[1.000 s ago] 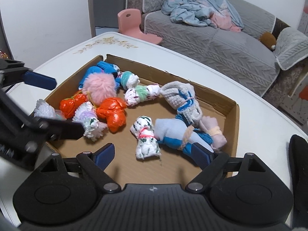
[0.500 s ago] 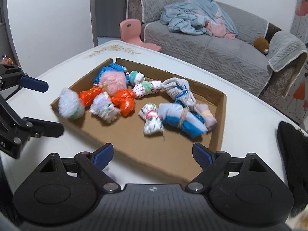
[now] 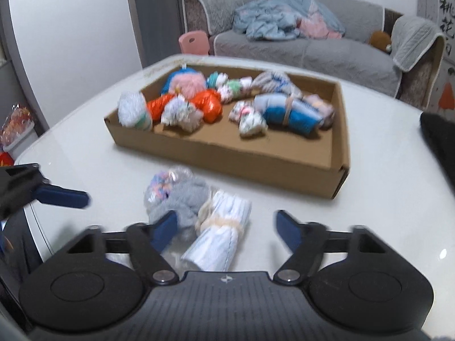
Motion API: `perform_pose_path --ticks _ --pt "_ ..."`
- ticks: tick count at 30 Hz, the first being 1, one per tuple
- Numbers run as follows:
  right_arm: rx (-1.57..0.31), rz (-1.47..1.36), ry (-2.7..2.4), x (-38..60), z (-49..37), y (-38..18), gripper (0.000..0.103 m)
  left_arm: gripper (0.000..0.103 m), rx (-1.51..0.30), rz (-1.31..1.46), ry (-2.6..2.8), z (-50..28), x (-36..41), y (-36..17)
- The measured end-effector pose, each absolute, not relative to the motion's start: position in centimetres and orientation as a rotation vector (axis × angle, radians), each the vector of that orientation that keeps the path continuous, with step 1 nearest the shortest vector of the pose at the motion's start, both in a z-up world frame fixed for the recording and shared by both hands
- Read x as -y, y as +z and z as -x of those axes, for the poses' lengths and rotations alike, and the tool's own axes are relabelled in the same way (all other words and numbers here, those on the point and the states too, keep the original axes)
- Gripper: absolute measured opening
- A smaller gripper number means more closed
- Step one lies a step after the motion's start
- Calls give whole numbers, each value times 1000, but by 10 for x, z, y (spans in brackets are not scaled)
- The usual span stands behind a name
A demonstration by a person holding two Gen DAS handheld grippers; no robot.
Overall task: Organize objects
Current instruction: 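Grasp clear plastic bundle with left tool while right tool grasps white striped bundle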
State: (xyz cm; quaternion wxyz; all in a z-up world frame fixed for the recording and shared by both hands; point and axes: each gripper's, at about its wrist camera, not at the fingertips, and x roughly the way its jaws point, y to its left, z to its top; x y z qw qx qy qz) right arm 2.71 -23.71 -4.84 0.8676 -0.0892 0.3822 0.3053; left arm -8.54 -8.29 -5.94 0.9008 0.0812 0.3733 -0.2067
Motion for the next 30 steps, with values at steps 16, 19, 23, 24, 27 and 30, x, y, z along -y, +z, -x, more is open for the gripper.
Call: perform_pose_path --ticks 16,19,23,24,27,30 --pt "-768 142 656 274 -10 -56 28 43 -770 -181 -467 80 84 -80" --pt "-747 136 637 287 -12 -46 28 43 -781 -187 -455 81 80 -75" --pt "-706 119 618 304 -18 -23 28 43 -751 -198 -450 83 70 -50" --pt "-695 120 612 307 -20 -16 28 43 -744 -193 -443 82 66 -42" --pt "-661 116 604 311 -32 3 28 43 -724 -171 -415 67 55 -18" --pt "-633 140 597 307 -48 19 28 44 -696 -168 -384 42 53 7"
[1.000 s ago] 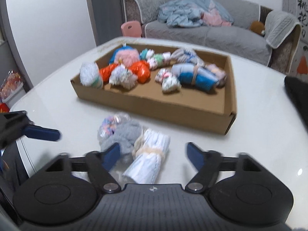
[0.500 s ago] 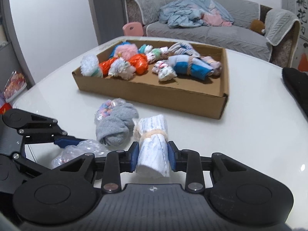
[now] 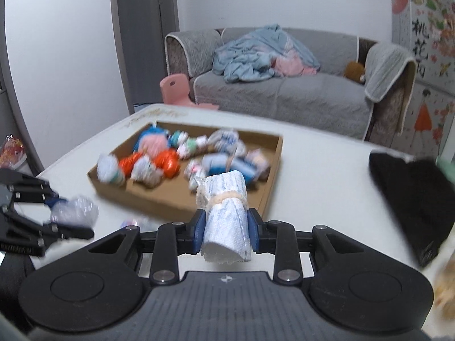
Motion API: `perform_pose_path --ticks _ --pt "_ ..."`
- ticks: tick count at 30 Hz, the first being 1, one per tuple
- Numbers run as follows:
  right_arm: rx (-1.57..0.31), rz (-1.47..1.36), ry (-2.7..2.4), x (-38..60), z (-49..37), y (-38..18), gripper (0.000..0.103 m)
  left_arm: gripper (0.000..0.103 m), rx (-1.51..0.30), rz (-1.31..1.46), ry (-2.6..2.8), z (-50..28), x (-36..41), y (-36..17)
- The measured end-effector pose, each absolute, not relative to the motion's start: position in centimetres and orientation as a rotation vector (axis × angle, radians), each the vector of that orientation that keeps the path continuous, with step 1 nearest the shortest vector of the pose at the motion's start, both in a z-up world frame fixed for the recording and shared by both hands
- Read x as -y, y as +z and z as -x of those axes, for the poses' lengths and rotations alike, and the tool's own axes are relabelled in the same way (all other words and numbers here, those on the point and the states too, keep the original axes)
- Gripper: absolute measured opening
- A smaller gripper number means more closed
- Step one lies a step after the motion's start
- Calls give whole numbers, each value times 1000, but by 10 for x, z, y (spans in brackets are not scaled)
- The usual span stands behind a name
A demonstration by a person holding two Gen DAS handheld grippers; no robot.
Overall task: Organize objects
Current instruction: 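Grasp clear plastic bundle with left tool while right tool grasps white striped bundle, then carry both bundles into the tray, lower them and open both tools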
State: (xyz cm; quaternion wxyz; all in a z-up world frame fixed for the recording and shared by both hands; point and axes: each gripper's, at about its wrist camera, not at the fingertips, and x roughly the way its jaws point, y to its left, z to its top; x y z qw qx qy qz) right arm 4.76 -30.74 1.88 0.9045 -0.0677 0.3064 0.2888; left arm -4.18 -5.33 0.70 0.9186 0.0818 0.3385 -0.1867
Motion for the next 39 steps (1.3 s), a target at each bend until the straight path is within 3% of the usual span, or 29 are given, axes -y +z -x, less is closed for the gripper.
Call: perform_pose_path --ticks 6,14,39 --pt "-625 169 613 286 -89 36 28 44 -691 -130 -372 -22 68 34" --pt "-696 209 622 262 -128 17 29 44 -784 -97 -392 -82 97 5" --pt "-827 250 608 260 -156 -20 30 45 -866 -101 -384 -117 126 -50"
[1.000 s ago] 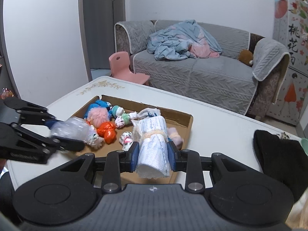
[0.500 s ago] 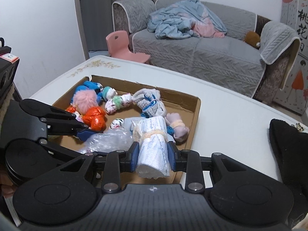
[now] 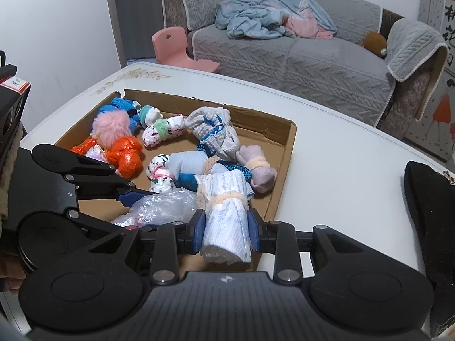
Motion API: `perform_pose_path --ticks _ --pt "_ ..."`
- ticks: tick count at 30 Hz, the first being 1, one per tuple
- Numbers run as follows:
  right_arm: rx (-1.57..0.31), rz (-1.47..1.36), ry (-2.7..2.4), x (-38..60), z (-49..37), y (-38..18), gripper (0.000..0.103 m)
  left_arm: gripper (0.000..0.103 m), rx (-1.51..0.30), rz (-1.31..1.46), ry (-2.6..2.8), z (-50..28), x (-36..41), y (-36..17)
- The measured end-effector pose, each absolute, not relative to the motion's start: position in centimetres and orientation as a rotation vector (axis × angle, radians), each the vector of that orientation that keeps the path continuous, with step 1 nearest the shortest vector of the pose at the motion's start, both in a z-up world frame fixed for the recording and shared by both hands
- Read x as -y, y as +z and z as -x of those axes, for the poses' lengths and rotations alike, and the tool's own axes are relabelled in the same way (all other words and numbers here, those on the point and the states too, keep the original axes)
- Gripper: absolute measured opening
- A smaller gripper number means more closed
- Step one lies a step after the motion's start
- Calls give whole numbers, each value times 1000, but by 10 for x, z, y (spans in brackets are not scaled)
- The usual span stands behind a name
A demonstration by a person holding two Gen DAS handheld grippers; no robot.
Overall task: Organize objects
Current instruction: 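Carry both bundles into the tray, lower them and open both tools, then lift both open tools back toward the last two bundles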
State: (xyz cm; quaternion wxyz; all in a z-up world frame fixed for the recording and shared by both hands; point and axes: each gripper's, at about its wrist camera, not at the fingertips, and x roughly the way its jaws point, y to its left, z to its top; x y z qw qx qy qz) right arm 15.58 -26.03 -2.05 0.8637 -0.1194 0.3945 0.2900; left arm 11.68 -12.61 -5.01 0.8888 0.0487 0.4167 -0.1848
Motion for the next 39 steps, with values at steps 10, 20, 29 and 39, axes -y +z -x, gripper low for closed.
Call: perform_pose_path --ticks 10,20,29,39 --pt "-830 255 601 261 -156 -22 30 48 -905 -105 -397 -118 134 -62" --pt "-844 271 606 260 -154 -23 30 85 -940 -113 -354 -119 131 -59" --pt "-871 304 604 253 -158 -19 39 99 -1015 -166 -308 -121 125 -43" --pt "-861 313 585 251 -153 -9 58 102 -1007 -146 -307 -113 117 -32"
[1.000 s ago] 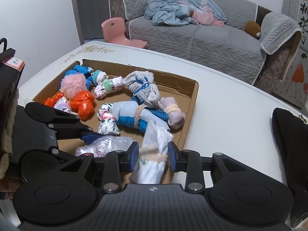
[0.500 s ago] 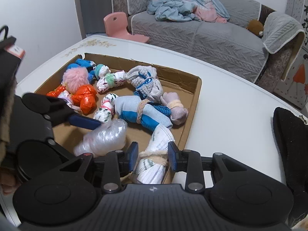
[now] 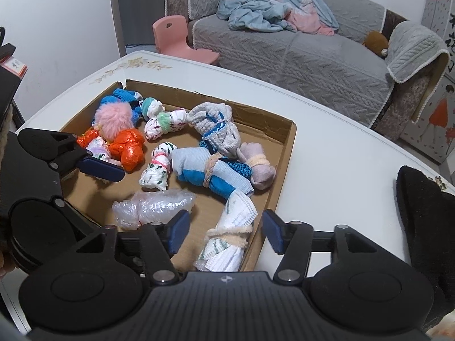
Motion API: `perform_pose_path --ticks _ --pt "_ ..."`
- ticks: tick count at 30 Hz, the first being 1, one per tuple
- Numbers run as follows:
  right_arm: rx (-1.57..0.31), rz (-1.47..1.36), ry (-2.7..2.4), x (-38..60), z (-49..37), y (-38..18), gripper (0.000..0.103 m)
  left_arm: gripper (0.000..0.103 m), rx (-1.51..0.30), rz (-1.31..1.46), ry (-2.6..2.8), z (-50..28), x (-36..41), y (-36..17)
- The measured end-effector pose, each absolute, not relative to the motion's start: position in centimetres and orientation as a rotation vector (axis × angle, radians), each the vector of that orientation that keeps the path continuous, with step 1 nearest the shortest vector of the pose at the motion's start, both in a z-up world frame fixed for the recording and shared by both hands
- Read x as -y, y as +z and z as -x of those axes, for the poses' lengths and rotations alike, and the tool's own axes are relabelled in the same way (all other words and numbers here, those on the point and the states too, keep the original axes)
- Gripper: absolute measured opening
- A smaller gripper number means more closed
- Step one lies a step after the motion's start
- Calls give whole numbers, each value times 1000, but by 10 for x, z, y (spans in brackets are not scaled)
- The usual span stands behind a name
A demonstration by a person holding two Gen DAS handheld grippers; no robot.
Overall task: Organize objects
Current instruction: 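Lift both open tools back toward the last two bundles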
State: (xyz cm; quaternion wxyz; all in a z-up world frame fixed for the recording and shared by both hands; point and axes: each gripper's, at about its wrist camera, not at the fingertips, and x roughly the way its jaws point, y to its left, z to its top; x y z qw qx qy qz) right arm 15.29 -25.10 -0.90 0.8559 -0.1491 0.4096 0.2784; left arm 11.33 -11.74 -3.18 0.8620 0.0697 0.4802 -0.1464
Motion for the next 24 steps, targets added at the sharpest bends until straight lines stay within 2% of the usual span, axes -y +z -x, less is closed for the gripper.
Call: perform_pose_path --ticks 6,15,24 --pt "-838 303 586 250 -143 0 69 102 -986 -133 -307 -99 106 -18" --pt "-813 279 582 251 -122 9 76 102 -943 -157 -315 -60 90 -3" --pt "-782 214 625 247 -72 1 79 102 -940 -102 -262 -18 47 -19"
